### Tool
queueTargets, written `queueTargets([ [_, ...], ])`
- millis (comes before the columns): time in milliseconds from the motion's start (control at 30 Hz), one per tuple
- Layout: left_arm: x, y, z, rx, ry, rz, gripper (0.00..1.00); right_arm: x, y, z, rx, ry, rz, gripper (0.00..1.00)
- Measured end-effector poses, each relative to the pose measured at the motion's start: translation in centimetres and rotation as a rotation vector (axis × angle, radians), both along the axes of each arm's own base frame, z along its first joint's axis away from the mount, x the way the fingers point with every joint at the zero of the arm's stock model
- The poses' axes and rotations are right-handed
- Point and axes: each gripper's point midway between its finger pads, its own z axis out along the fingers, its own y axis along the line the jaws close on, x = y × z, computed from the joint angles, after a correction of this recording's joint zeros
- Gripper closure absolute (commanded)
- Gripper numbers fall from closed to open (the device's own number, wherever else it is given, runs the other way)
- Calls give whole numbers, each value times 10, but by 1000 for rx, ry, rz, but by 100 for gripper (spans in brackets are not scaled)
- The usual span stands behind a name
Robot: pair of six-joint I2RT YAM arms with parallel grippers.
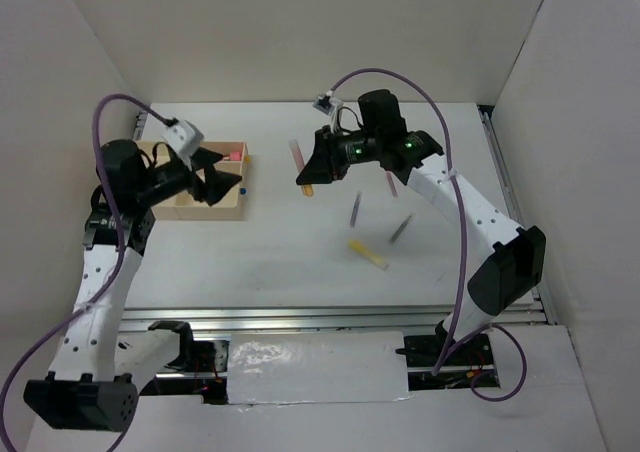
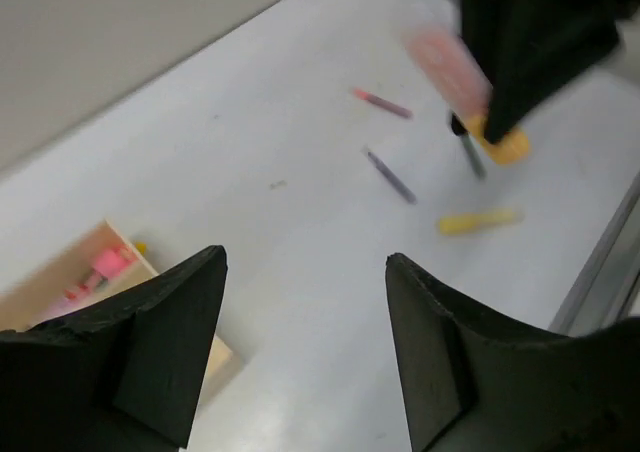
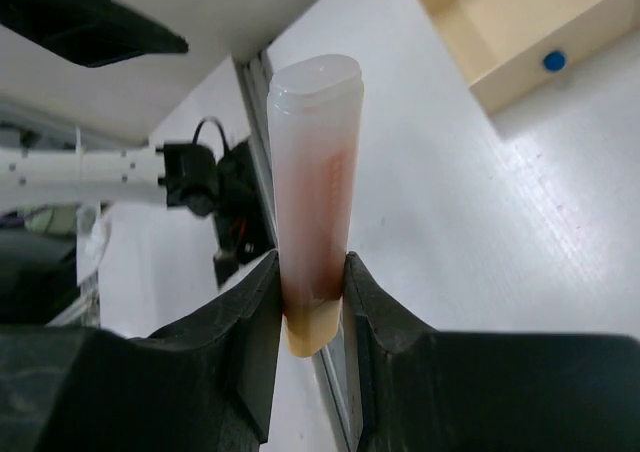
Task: Sort the stationery into containers
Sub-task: Pass the stationery from the right arm to the left
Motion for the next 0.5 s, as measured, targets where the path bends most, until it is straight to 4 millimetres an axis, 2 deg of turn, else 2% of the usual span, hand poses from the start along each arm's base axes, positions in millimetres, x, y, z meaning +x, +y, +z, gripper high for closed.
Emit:
queueTargets([
  [133, -56, -30, -3, 387, -384, -295, 19, -31, -4, -8, -9, 60, 146, 100],
  [267, -95, -45, -21, 628, -676, -479, 24, -52, -2, -5, 33, 115, 255, 100],
  [333, -102, -49, -31, 719, -773, -550, 26, -63, -1, -3, 53, 136, 305, 100],
  [500, -96, -53, -45, 855, -917, -634, 28, -94, 7, -6, 77, 210, 418, 100],
])
